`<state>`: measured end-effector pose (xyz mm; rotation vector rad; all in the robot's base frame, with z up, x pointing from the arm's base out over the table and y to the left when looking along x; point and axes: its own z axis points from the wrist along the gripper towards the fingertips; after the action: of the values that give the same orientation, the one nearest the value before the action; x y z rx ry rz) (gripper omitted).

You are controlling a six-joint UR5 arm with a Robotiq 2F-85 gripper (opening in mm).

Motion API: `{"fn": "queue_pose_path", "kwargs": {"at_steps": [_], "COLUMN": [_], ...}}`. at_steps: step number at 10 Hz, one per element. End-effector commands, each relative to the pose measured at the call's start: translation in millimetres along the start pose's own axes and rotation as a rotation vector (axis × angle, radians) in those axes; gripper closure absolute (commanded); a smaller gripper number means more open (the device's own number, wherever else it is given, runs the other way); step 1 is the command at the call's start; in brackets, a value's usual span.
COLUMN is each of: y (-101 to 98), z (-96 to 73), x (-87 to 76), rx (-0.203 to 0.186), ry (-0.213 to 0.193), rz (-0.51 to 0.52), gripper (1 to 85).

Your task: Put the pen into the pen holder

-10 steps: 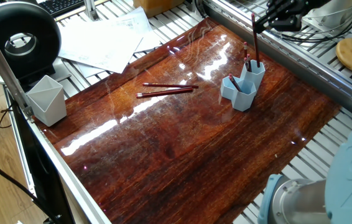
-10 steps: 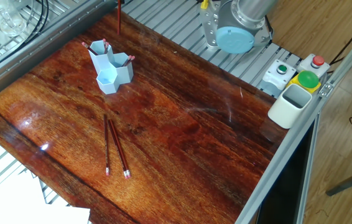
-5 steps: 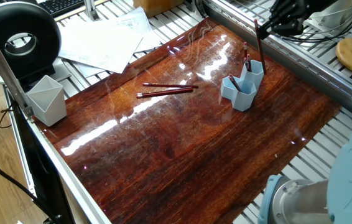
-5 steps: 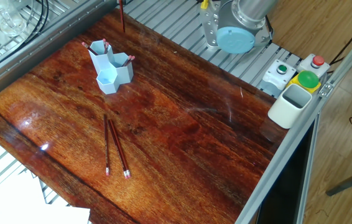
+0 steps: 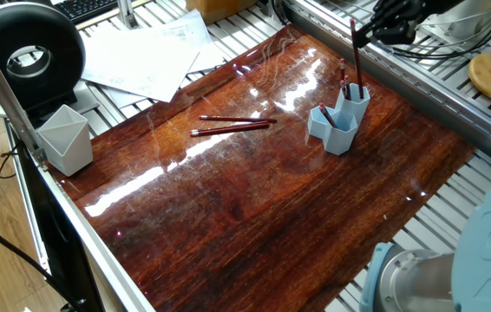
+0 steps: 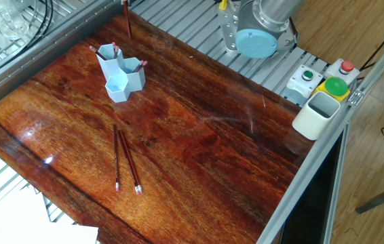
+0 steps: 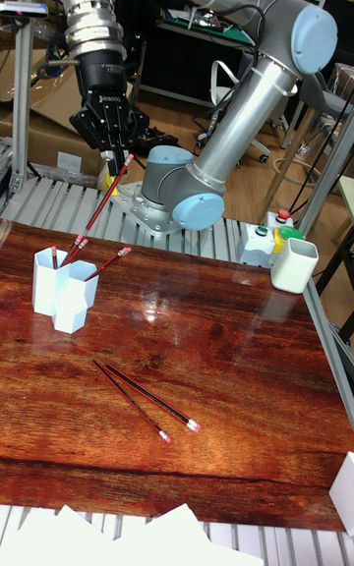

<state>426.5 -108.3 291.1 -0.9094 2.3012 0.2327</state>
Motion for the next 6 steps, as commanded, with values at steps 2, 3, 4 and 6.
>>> {"fn": "queue_pose_path", "kwargs": {"at_steps": [2,3,4,6], "y": [-5.1,-5.1,-6.1,-1.9], "z": [10.4,15.8,20.9,32.0], "x": [0.0,1.7,3.9,5.6], "rx": [0.015,0.014,0.014,0.001], "ry": [-0.043,-0.055,-0.067,-0.106], "rz": [-0.007,-0.008,-0.014,-0.003], "gripper": [84.7,84.7,84.7,84.7]}}
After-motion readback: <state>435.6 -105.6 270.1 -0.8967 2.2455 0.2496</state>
